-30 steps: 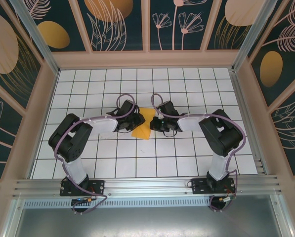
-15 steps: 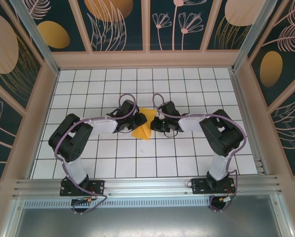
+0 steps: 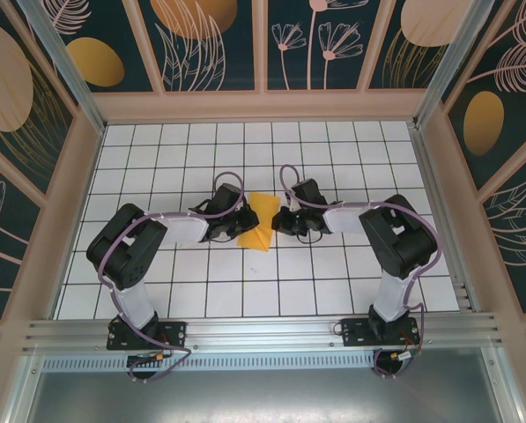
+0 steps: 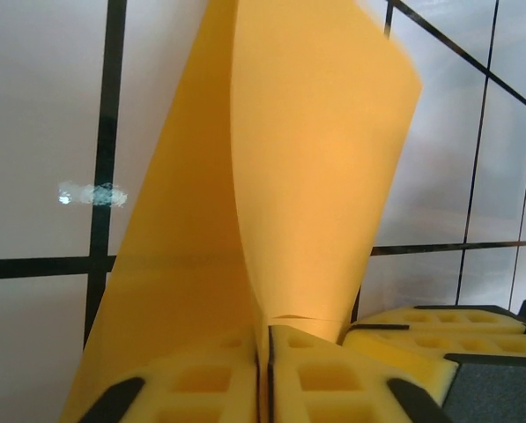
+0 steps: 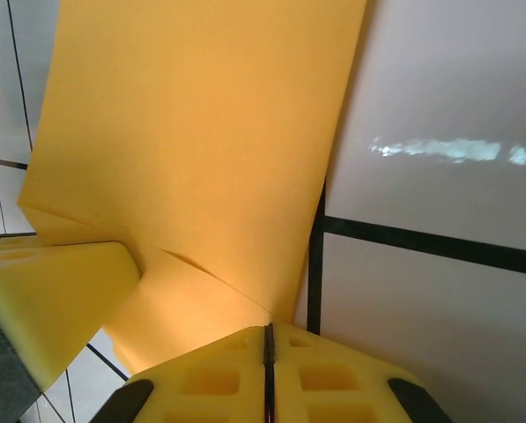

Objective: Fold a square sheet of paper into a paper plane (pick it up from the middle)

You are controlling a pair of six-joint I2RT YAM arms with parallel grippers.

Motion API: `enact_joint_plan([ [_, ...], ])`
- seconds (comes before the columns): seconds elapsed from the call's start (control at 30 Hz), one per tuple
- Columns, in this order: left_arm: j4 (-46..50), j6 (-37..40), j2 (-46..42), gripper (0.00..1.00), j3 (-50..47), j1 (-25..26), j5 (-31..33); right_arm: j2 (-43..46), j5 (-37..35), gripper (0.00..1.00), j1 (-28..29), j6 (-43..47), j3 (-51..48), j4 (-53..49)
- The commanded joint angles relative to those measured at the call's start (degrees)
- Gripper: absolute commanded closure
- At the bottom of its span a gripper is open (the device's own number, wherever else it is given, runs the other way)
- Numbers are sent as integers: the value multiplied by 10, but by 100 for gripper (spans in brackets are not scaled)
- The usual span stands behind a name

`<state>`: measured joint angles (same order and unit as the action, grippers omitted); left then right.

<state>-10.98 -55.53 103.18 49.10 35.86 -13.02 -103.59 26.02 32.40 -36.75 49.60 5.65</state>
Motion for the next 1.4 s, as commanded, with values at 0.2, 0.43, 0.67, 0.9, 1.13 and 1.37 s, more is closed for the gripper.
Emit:
enact_joint_plan([
  [0.2,47,68,-76,94,14,4,56,151,-82,63,-47,9,-26,-48],
  [0.43,239,143,-158,90,82,4,213,219,-140,61,-77,2,-65,-63],
  [0.67,410,169,-179,91,152,4,426,235,-156,62,-81,-7,-81,-65],
  [0.9,545,145,-88,90,226,22,609,247,-170,62,-84,-15,-90,-70],
  [1.13,596,103,83,92,274,47,674,274,-184,62,-94,-22,-101,-82],
  [1.37,565,105,148,91,311,78,621,289,-185,62,-102,-20,-107,-98],
])
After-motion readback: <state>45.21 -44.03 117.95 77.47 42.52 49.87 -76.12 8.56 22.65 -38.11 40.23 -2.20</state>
